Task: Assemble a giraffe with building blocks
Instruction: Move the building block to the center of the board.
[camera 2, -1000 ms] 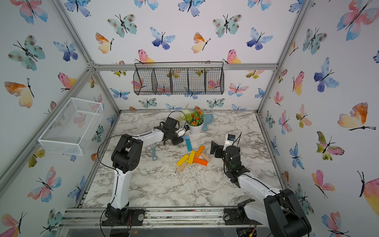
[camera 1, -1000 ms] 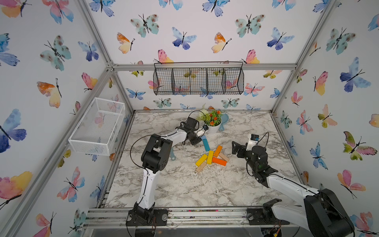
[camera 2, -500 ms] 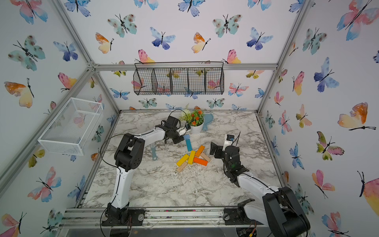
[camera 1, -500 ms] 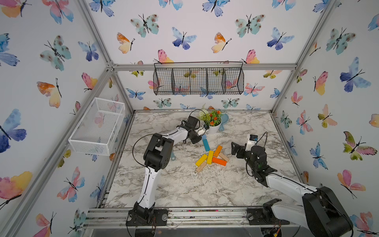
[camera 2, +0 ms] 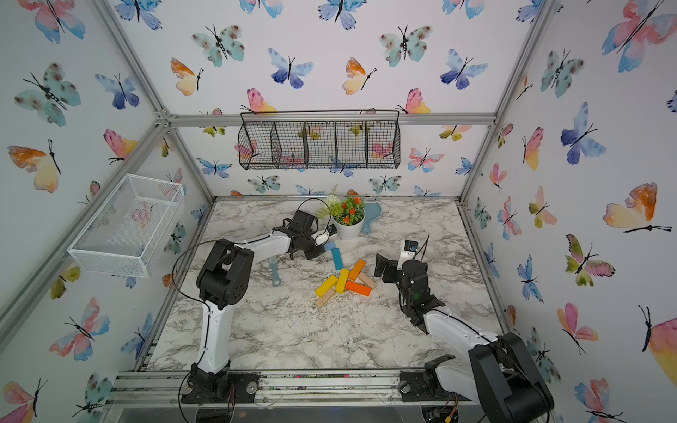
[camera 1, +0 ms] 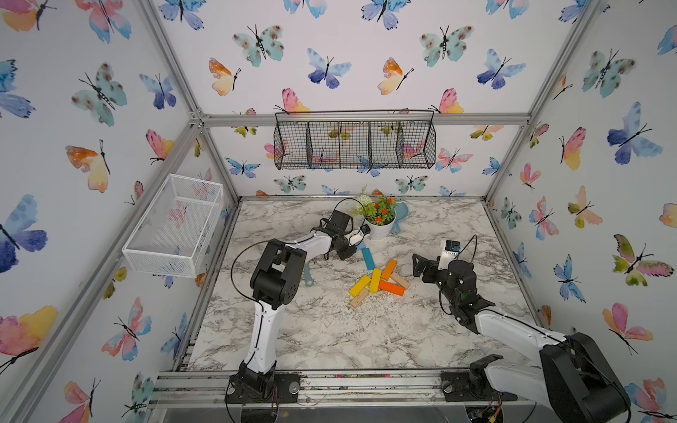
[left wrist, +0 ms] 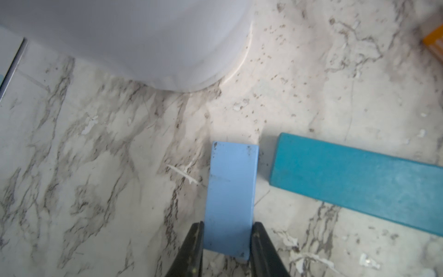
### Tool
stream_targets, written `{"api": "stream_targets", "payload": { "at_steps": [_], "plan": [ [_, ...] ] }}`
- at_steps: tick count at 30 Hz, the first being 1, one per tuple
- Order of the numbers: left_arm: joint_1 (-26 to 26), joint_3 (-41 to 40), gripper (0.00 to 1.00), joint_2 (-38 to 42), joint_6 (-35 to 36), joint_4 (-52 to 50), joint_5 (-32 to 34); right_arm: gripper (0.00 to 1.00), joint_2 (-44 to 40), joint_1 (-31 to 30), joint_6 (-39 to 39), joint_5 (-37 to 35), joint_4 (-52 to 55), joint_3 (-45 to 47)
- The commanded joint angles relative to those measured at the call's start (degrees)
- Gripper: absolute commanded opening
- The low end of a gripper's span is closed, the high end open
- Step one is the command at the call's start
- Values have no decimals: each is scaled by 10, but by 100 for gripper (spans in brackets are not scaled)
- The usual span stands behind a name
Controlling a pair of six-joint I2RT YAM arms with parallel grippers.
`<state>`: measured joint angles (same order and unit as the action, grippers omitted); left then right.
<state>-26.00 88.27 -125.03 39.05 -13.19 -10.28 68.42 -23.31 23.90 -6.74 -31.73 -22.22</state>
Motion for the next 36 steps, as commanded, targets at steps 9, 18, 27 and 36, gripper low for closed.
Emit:
{"api": "stream_targets", "payload": {
  "at_steps": [9, 18, 27, 36],
  "plan": [
    [88, -74, 15, 65, 63, -5, -60, 98, 2, -2, -4, 13, -1, 3],
    [90, -98, 14, 64, 92, 7, -85, 98, 12, -2, -2, 20, -4, 1],
    [82, -84, 47, 61, 62, 9, -59, 98, 20, -2, 0, 25, -9, -1],
    [79, -64, 98, 97, -43, 44, 5, 98, 21, -2, -3, 23, -10, -1]
  ]
}}
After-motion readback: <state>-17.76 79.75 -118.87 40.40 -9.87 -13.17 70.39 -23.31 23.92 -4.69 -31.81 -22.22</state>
